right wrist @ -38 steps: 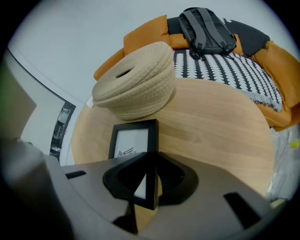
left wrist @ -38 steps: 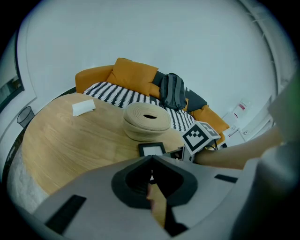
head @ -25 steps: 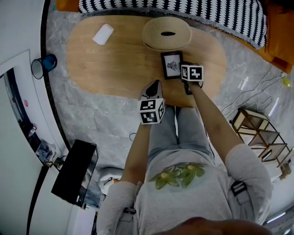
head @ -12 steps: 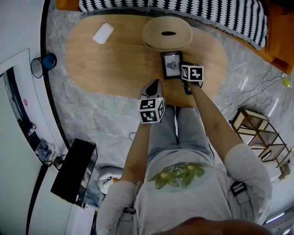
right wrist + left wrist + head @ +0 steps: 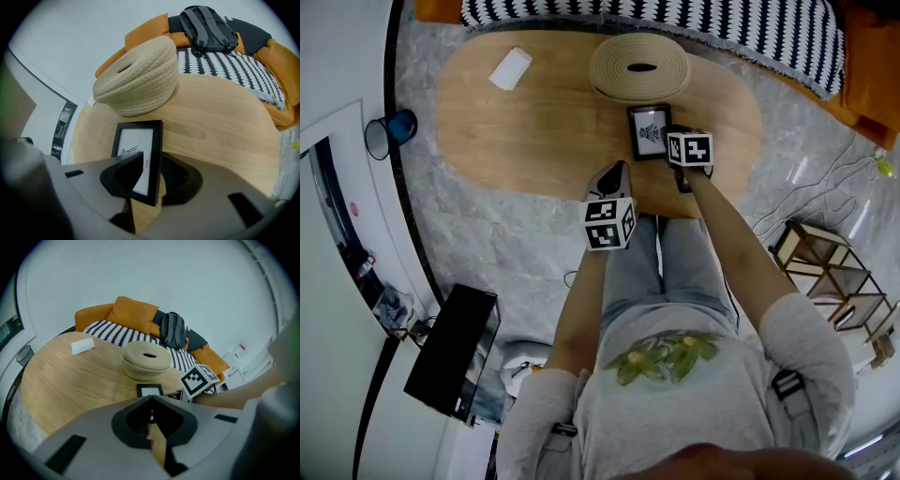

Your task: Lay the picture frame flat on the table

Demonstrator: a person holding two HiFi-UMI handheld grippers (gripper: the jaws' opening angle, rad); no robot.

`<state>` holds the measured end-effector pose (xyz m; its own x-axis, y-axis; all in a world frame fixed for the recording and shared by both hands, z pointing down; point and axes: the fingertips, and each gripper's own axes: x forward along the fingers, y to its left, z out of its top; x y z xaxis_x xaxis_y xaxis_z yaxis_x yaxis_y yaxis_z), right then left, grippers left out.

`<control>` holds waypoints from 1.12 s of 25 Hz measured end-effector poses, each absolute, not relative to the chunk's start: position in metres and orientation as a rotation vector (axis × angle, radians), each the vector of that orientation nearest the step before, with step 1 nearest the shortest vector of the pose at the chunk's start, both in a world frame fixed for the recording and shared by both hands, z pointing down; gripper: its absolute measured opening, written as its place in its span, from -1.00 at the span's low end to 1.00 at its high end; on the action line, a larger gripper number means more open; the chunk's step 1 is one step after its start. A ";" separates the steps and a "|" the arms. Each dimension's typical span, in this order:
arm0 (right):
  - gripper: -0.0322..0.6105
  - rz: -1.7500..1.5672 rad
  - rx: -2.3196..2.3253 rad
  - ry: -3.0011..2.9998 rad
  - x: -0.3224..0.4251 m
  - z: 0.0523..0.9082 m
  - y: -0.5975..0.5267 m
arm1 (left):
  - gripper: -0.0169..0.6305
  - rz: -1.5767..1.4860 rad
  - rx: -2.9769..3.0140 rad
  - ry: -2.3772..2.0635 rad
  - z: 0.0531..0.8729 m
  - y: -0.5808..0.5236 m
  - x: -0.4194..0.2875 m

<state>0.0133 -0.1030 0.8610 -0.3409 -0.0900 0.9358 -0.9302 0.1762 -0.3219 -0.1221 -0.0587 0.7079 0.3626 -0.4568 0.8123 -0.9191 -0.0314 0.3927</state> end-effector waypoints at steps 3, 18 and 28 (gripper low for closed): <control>-0.51 1.268 1.006 -1.646 0.012 0.852 -0.103 | -0.90 0.591 1.654 -1.248 0.705 -0.058 -0.121; -0.88 1.206 1.074 -1.831 0.005 0.766 -0.108 | -0.90 0.541 1.663 -1.315 0.670 -0.065 -0.127; -0.88 1.177 1.004 -1.913 -0.007 0.697 -0.096 | -0.90 0.492 1.696 -1.332 0.624 -0.062 -0.125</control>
